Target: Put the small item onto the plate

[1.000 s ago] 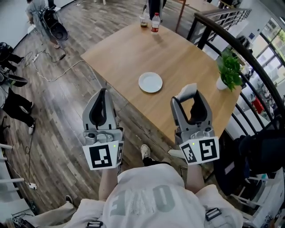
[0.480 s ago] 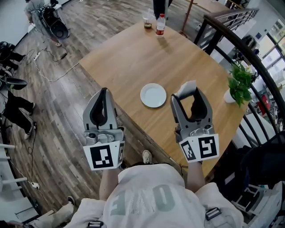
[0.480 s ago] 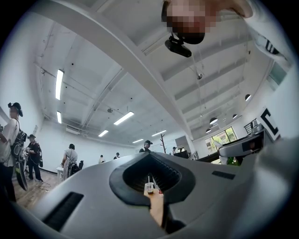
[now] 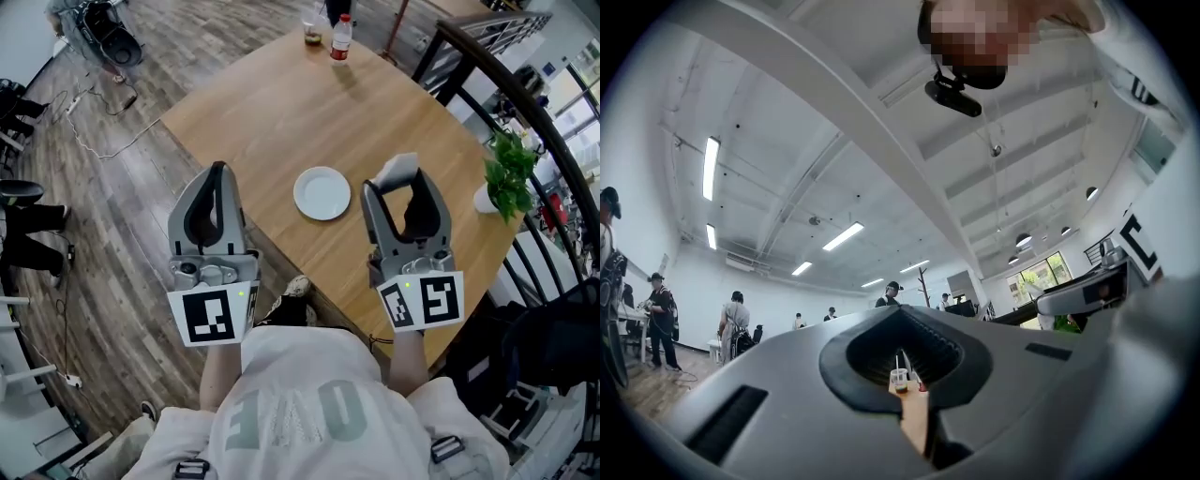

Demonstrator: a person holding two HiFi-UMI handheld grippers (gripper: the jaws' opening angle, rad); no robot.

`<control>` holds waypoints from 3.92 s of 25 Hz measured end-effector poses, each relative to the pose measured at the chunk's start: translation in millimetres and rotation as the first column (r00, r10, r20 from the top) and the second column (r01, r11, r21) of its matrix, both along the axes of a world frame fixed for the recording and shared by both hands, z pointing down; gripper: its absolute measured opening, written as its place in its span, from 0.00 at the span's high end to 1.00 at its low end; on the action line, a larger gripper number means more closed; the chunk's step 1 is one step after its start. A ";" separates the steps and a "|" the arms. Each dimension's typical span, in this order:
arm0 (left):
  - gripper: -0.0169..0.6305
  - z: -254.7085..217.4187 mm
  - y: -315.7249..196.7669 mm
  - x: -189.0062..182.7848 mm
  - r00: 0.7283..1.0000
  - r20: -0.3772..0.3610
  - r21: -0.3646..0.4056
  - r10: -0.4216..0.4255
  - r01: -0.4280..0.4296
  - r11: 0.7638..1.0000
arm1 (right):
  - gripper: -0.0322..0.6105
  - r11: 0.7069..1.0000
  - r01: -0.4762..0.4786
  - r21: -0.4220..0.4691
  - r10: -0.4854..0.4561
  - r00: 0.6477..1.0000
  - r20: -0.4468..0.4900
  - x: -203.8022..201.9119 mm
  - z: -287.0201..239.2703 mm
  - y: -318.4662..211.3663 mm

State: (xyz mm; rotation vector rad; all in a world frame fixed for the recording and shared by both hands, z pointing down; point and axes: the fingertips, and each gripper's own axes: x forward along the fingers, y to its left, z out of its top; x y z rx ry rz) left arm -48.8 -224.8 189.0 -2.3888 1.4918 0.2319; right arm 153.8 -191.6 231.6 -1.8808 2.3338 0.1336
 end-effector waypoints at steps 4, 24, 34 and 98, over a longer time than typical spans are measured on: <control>0.96 -3.9 -14.1 7.9 0.999 -0.023 0.012 0.032 -0.031 0.999 | 0.47 1.000 -0.029 0.006 0.029 0.999 -0.026 4.9 -8.0 -6.0; 0.96 17.2 -65.2 12.5 0.999 -0.030 -0.040 0.039 -0.040 0.998 | 0.47 0.992 0.034 -0.119 -0.042 0.997 -0.072 -13.1 16.7 -86.9; 0.96 53.9 -93.0 21.4 1.000 -0.002 -0.128 0.024 -0.024 0.992 | 0.47 0.949 0.055 -0.312 -0.118 0.975 -0.187 -27.4 97.8 -145.3; 0.96 118.3 -110.8 16.1 0.993 0.117 -0.254 -0.012 0.042 0.966 | 0.47 0.444 0.018 -0.896 -0.362 0.918 -0.161 -36.5 361.9 -148.3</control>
